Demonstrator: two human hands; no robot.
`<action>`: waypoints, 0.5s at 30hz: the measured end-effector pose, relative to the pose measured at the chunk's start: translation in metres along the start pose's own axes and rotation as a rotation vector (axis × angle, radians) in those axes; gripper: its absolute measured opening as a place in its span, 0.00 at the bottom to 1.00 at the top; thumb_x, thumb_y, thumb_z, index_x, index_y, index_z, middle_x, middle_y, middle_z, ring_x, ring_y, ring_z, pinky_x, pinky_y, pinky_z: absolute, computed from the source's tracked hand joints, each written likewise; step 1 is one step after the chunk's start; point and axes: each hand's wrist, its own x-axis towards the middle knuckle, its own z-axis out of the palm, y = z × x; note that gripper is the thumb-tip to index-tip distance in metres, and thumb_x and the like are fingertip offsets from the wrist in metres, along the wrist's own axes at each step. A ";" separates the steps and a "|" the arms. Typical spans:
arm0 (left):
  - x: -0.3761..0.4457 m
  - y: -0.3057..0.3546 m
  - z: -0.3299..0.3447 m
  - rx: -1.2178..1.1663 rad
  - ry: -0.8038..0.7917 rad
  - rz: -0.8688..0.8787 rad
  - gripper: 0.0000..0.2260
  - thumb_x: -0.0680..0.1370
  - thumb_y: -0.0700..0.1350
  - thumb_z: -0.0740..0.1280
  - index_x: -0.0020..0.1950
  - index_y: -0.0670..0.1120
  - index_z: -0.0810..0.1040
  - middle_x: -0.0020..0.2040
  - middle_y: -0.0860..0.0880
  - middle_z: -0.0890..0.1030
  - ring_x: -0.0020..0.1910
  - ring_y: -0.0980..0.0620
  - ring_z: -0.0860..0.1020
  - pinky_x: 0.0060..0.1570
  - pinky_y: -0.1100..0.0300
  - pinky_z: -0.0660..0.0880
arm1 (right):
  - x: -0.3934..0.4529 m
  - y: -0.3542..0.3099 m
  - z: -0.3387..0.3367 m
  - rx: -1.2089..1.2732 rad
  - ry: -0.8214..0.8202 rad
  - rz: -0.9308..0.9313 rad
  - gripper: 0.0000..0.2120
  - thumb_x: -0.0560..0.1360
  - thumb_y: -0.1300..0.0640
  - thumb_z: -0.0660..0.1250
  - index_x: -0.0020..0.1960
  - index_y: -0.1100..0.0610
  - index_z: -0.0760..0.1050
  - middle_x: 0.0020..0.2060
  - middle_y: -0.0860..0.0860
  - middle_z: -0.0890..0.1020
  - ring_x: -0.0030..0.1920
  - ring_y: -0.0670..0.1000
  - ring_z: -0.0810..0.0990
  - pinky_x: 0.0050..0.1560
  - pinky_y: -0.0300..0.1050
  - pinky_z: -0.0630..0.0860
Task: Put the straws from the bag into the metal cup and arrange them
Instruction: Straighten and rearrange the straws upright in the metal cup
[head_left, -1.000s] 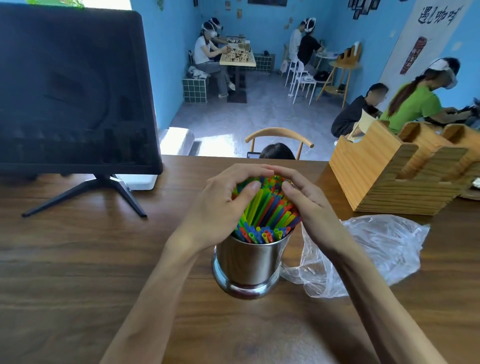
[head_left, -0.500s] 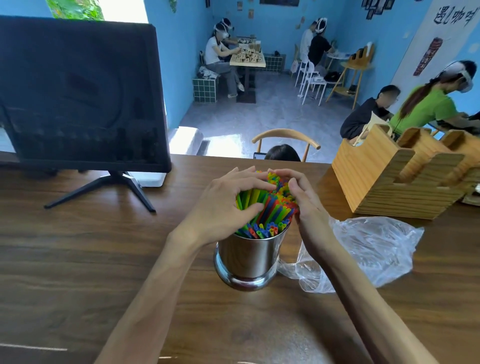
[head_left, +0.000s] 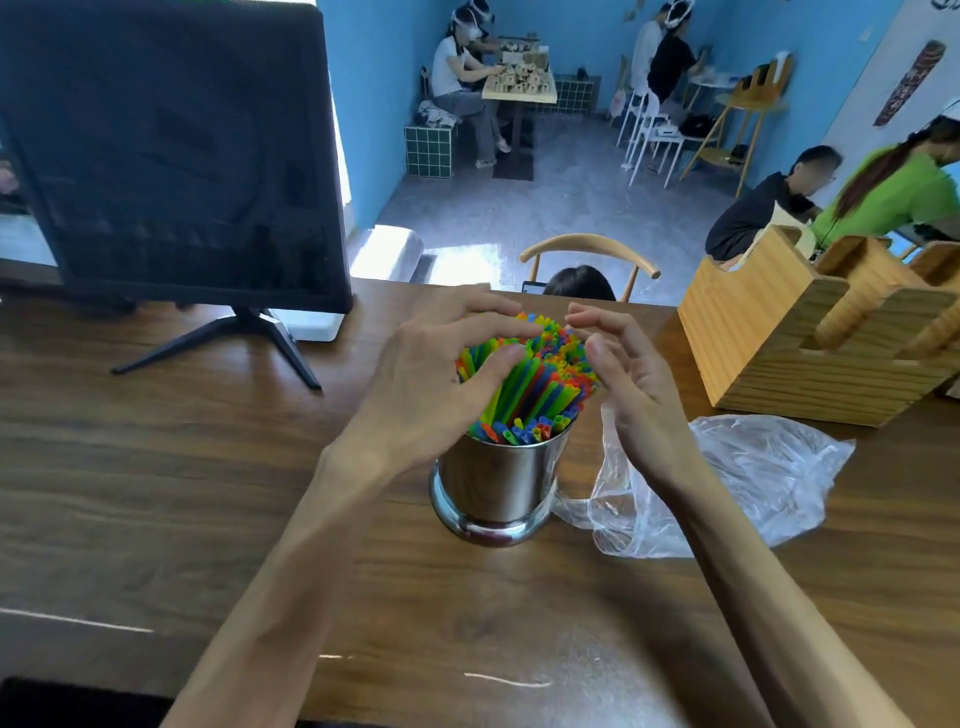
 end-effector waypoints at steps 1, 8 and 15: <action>-0.004 0.004 -0.004 0.007 0.018 0.003 0.09 0.78 0.53 0.71 0.56 0.55 0.86 0.55 0.57 0.81 0.60 0.58 0.75 0.62 0.56 0.72 | -0.002 0.000 -0.002 -0.032 0.001 -0.018 0.11 0.83 0.54 0.62 0.63 0.53 0.76 0.64 0.43 0.79 0.66 0.47 0.78 0.64 0.48 0.76; -0.025 0.009 -0.003 0.145 -0.049 0.052 0.18 0.70 0.66 0.72 0.55 0.58 0.84 0.52 0.60 0.81 0.55 0.55 0.74 0.58 0.46 0.70 | -0.012 -0.001 -0.010 -0.198 -0.089 -0.109 0.15 0.81 0.54 0.66 0.67 0.52 0.76 0.68 0.47 0.77 0.71 0.51 0.74 0.71 0.58 0.72; -0.003 0.002 0.012 0.099 -0.080 -0.078 0.11 0.82 0.47 0.67 0.62 0.56 0.82 0.58 0.56 0.81 0.59 0.53 0.76 0.60 0.47 0.75 | 0.008 -0.009 -0.015 -0.387 -0.108 -0.071 0.12 0.78 0.63 0.66 0.54 0.51 0.85 0.55 0.45 0.81 0.60 0.45 0.79 0.59 0.52 0.79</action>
